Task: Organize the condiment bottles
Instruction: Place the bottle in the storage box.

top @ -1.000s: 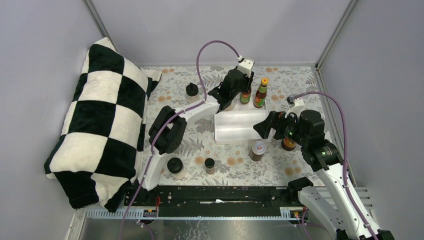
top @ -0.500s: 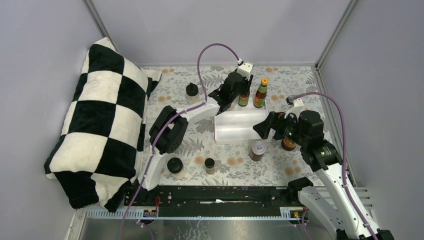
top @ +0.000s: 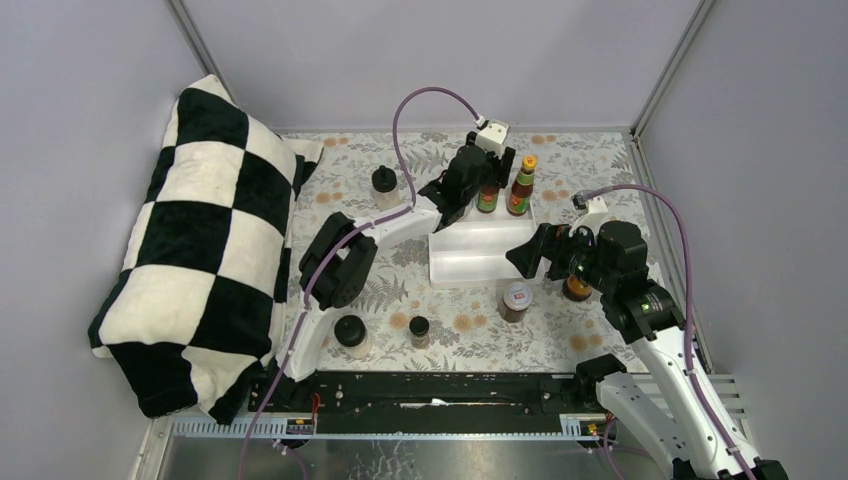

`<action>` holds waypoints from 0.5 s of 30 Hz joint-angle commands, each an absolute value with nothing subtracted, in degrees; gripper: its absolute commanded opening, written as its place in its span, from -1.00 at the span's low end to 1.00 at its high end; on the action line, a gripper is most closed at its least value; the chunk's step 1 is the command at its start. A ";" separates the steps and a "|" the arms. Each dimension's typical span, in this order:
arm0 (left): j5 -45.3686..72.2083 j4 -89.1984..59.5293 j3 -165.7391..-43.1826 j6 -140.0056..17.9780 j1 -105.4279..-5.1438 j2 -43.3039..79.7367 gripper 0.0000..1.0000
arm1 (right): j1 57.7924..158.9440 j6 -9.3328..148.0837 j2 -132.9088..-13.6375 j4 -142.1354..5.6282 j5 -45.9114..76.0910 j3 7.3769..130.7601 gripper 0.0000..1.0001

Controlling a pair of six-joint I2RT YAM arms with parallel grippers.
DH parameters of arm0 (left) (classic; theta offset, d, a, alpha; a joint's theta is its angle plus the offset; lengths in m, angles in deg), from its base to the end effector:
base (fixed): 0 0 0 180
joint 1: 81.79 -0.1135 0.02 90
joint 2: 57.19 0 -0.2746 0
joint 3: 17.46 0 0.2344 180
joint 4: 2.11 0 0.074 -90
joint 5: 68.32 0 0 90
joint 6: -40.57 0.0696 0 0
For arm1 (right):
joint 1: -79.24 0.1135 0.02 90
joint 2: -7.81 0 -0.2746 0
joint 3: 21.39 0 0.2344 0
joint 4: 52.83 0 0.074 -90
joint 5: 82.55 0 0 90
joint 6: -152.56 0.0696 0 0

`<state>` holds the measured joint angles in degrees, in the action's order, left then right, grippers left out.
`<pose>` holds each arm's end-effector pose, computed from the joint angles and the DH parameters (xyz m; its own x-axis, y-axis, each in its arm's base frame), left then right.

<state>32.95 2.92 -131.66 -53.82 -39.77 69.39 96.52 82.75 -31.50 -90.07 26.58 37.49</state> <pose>0.4204 -0.3605 0.2656 -0.1340 0.0197 -0.9908 0.5037 0.8624 -0.0510 0.1475 0.0698 0.3236 -0.4718 0.1947 -0.8599 -0.4432 0.7908 0.4222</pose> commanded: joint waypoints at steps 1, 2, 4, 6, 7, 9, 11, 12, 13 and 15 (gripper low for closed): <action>35.66 7.22 -130.38 -52.82 -39.25 67.08 0.37 | 96.47 82.19 -30.86 -88.64 27.82 37.73 0.99; 35.92 7.49 -129.99 -52.71 -39.27 66.52 0.39 | 96.51 82.25 -30.86 -88.58 27.84 37.73 0.99; 36.42 8.07 -129.21 -52.50 -39.28 65.00 0.43 | 96.47 82.19 -30.90 -88.88 27.83 38.09 0.99; 37.48 8.28 -128.76 -52.22 -39.28 63.19 0.50 | 96.46 82.33 -30.82 -88.93 27.83 38.40 0.99; 38.09 8.21 -128.41 -51.98 -39.18 61.96 0.51 | 96.47 82.46 -30.79 -88.91 27.91 38.47 0.99; 38.72 8.44 -127.40 -51.90 -39.16 59.14 0.53 | 96.47 82.84 -30.93 -88.79 27.95 38.61 0.99; 40.25 8.36 -126.45 -51.94 -39.21 55.48 0.54 | 96.41 83.01 -31.25 -88.97 27.97 39.01 0.99; 40.43 8.33 -125.85 -51.98 -39.16 53.69 0.54 | 96.46 82.88 -31.37 -89.20 27.82 39.23 0.99; 40.78 8.66 -125.15 -52.09 -39.17 51.98 0.55 | 96.47 82.80 -31.47 -89.49 27.62 39.42 0.99; 41.26 7.52 -124.80 -52.94 -39.16 49.06 0.58 | 96.47 82.75 -31.38 -90.25 27.20 39.87 0.99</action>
